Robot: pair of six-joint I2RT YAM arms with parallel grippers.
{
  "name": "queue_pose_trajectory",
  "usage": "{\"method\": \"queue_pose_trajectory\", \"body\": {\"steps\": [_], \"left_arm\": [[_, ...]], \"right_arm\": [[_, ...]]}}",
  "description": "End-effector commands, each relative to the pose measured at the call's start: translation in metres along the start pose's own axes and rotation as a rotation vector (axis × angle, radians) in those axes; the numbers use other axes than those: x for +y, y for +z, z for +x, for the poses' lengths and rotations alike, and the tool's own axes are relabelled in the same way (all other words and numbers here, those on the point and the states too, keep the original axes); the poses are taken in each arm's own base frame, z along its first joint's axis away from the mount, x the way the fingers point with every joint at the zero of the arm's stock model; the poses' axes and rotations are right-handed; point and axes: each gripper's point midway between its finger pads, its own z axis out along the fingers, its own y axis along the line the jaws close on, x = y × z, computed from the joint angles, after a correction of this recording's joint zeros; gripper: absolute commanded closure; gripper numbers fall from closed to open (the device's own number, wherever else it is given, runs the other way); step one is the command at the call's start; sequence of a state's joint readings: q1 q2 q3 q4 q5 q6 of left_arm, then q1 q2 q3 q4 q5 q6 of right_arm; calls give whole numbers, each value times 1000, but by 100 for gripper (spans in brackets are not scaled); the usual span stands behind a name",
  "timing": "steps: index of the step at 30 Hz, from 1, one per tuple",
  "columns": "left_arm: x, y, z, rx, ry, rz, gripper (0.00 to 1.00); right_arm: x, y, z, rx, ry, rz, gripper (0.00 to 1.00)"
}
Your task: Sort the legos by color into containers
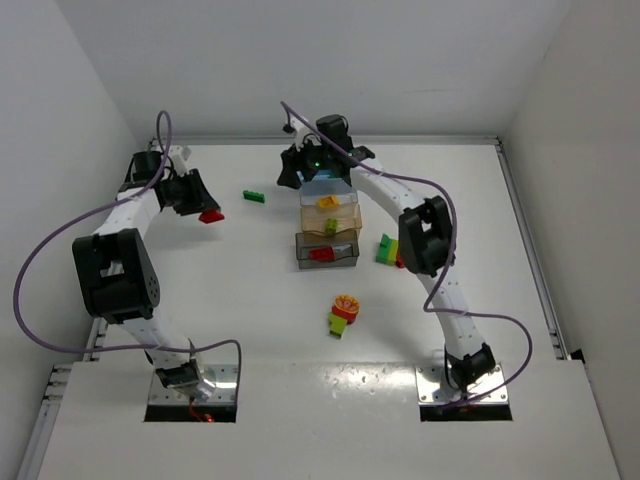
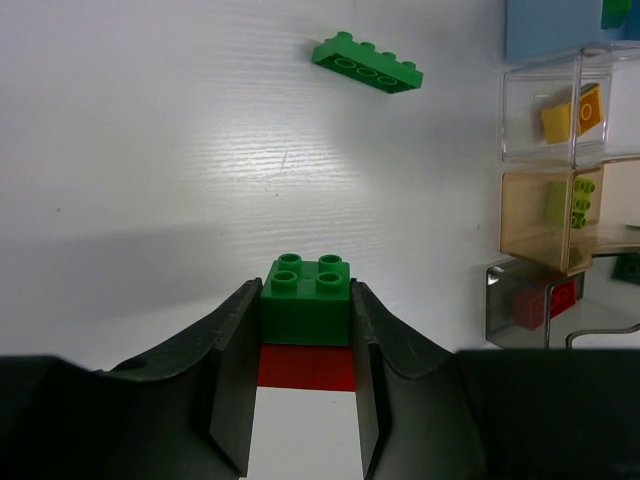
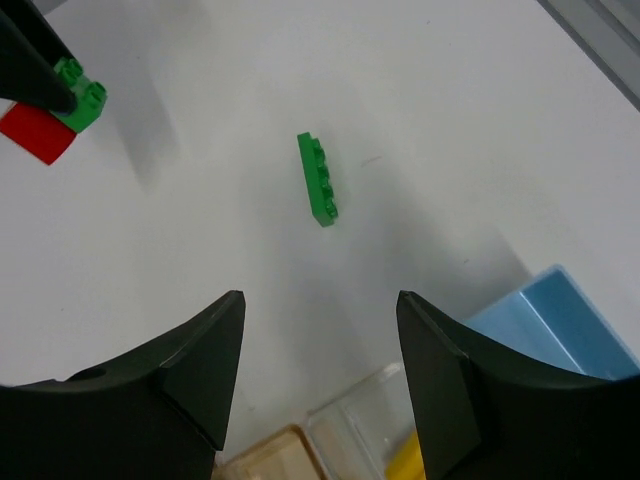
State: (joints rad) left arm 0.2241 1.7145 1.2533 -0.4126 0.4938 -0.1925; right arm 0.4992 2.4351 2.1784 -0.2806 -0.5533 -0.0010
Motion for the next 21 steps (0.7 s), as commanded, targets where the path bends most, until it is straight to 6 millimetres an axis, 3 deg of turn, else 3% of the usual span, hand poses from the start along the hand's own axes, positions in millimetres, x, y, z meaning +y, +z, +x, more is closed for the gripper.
{"method": "queue_pose_trajectory", "body": {"steps": [1, 6, 8, 9, 14, 15, 16, 17, 18, 21], "left_arm": [[-10, -16, -4, -18, 10, 36, 85], [-8, -19, -4, -13, 21, 39, 85], [-8, -19, -4, -13, 21, 39, 85], [-8, -19, -4, -13, 21, 39, 85], [-7, -20, -8, -21, 25, 30, 85], [-7, -20, -8, -21, 25, 30, 85], [-7, -20, -8, -21, 25, 30, 85], [-8, -21, -13, -30, 30, 31, 85], [-7, -19, -11, -23, 26, 31, 85], [-4, -21, -15, -35, 24, 26, 85]], "right_arm": [[-7, 13, -47, -164, -115, 18, 35], [-2, 51, -28, -161, -152, 57, 34], [1, 58, -28, -156, -184, 80, 38], [2, 69, -17, -137, -207, 91, 38], [14, 86, 2, -115, -232, 56, 41], [22, 88, -2, -124, -240, 35, 41], [21, 91, -2, -133, -235, 36, 41], [19, 96, 10, -115, -226, 33, 41], [20, 96, 3, -134, -236, 25, 41], [19, 101, 11, -125, -222, 23, 41]]}}
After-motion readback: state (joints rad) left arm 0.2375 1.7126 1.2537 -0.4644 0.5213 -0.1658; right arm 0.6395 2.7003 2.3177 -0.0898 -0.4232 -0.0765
